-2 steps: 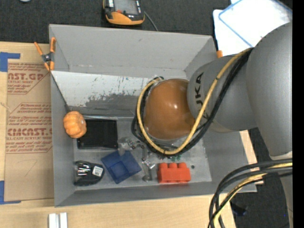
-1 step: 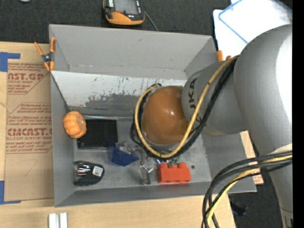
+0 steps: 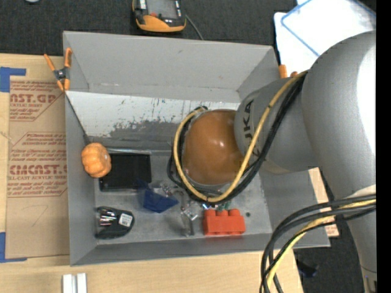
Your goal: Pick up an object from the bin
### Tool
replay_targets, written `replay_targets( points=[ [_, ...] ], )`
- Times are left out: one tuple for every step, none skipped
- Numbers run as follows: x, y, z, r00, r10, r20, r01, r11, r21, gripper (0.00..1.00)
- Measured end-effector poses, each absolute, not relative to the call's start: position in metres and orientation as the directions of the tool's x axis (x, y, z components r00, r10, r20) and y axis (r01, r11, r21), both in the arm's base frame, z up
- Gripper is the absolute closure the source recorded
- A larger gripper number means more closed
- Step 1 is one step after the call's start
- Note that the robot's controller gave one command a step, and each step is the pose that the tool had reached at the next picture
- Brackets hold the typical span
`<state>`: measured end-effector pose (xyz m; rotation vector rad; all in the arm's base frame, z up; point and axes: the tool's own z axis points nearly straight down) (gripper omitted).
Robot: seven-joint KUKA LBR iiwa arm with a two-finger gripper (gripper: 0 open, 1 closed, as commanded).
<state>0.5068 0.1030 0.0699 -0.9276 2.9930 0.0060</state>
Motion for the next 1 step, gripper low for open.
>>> replay_targets(
  points=[
    [0.5066,0.0986,0.0699,-0.851,-0.524,-0.009,-0.525,0.851,0.003,0.00]
  ],
)
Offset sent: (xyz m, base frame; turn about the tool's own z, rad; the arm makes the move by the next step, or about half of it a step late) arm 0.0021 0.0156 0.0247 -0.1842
